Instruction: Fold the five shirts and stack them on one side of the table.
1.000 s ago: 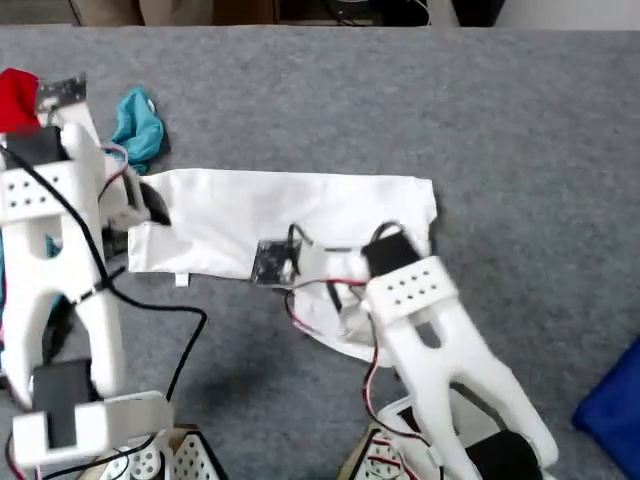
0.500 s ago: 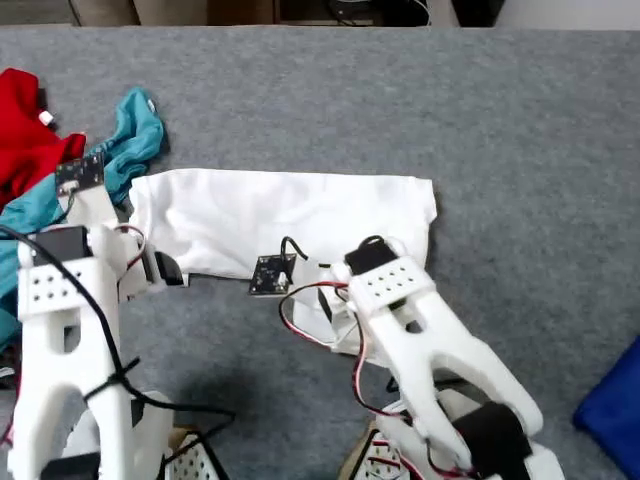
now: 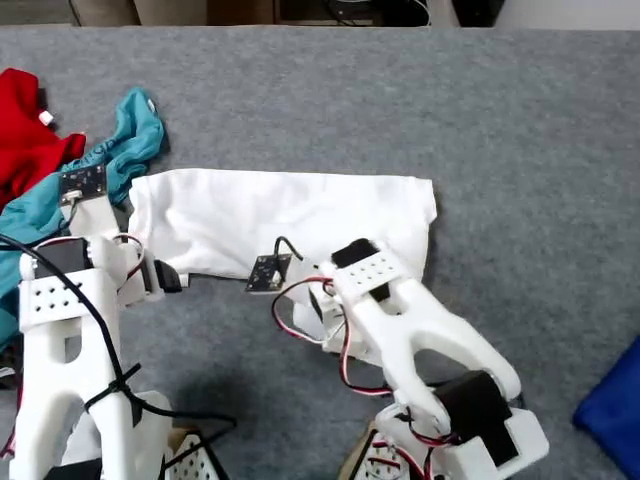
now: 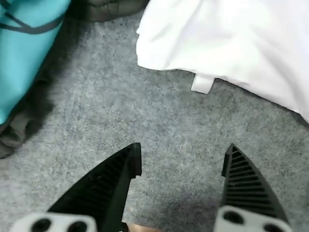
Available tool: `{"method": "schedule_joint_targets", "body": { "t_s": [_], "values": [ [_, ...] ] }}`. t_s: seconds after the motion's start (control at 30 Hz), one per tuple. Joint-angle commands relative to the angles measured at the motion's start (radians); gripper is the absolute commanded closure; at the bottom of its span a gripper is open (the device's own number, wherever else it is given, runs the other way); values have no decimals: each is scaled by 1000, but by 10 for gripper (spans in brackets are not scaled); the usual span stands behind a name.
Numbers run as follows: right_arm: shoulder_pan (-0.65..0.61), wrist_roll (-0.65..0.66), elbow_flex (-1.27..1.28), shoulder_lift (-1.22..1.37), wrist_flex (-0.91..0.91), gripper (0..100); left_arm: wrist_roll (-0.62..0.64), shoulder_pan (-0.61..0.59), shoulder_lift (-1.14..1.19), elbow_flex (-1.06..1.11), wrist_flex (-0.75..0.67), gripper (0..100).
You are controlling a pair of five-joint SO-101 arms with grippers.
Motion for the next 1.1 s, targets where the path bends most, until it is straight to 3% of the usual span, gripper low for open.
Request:
{"method": "schedule_joint_targets", "body": {
  "t_s": [0.0, 0.27, 0.57, 0.8, 1.07],
  "values": [
    [-51, -25, 15, 8, -23, 720, -9, -12, -24, -3, -14, 721],
    [-56, -26, 44, 70, -57, 731, -9, -12, -24, -3, -14, 721],
    [56, -21, 33, 105, -61, 950, -9, -14, -24, -3, -14, 721],
    [101, -21, -21, 97, -40, 952, -9, -14, -24, -3, -14, 721],
    [148, 5, -280, 105, 155, 954, -44, -14, -24, -3, -12, 721]
  ]
}}
